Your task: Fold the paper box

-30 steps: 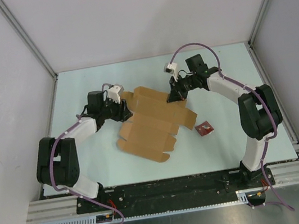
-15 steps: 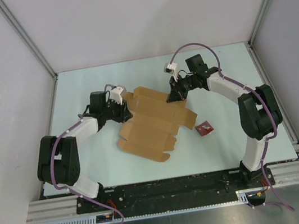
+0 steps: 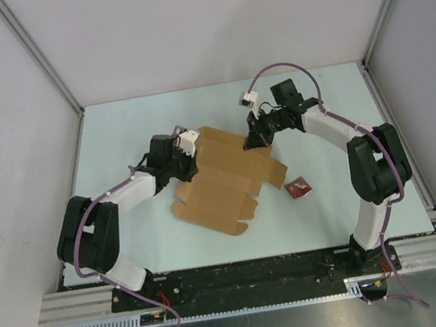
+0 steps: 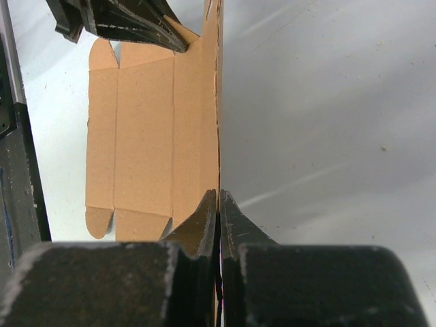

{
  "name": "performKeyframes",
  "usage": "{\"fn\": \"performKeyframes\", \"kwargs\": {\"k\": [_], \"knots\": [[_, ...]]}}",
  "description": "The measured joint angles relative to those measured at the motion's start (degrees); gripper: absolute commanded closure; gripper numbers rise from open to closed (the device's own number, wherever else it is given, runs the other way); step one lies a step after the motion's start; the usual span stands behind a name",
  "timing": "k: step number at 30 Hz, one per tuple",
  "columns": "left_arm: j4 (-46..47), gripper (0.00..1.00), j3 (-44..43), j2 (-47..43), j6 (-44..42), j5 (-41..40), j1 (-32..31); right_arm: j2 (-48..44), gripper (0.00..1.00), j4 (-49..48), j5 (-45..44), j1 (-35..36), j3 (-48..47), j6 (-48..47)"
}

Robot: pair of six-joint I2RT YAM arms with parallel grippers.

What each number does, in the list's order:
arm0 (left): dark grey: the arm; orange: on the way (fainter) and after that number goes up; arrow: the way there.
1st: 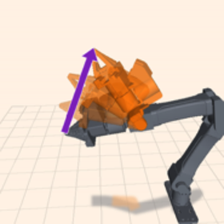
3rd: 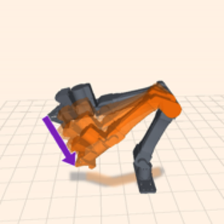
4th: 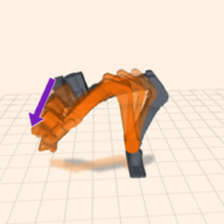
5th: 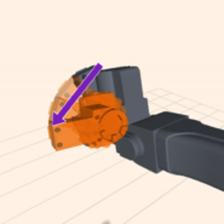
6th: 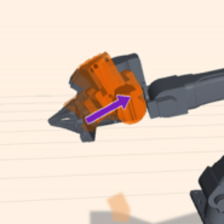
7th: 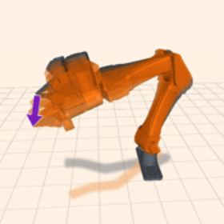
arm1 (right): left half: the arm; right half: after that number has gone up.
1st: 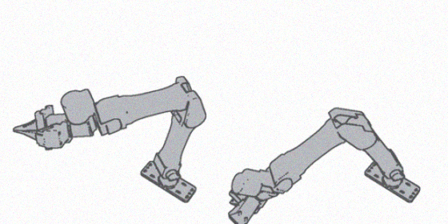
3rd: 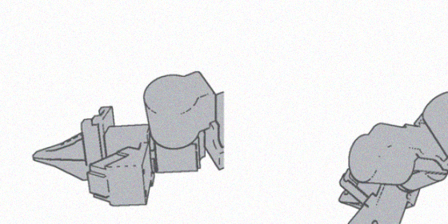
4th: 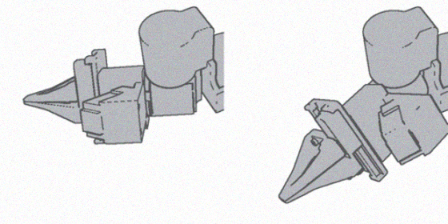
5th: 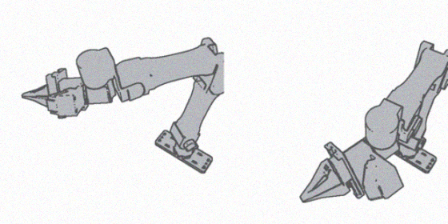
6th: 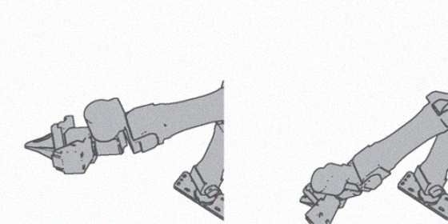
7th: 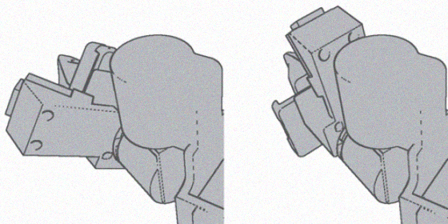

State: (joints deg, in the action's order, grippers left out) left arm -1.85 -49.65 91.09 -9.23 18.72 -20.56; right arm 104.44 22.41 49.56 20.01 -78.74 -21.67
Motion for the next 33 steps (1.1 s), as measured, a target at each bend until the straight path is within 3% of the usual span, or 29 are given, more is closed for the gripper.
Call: {"fn": "performKeyframes", "kwargs": {"k": [14,33], "knots": [[0.04,0.87,-0.11,-0.46,-5.25,-22.71,-10.45,0.00,1.00,-0.26,-0.66,0.00,0.00,0.26],[6.32,0.78,1.05,0.28,-12.81,-41.97,-20.85,0.00,1.00,-0.48,-0.68,-0.15,0.00,0.66]]}}
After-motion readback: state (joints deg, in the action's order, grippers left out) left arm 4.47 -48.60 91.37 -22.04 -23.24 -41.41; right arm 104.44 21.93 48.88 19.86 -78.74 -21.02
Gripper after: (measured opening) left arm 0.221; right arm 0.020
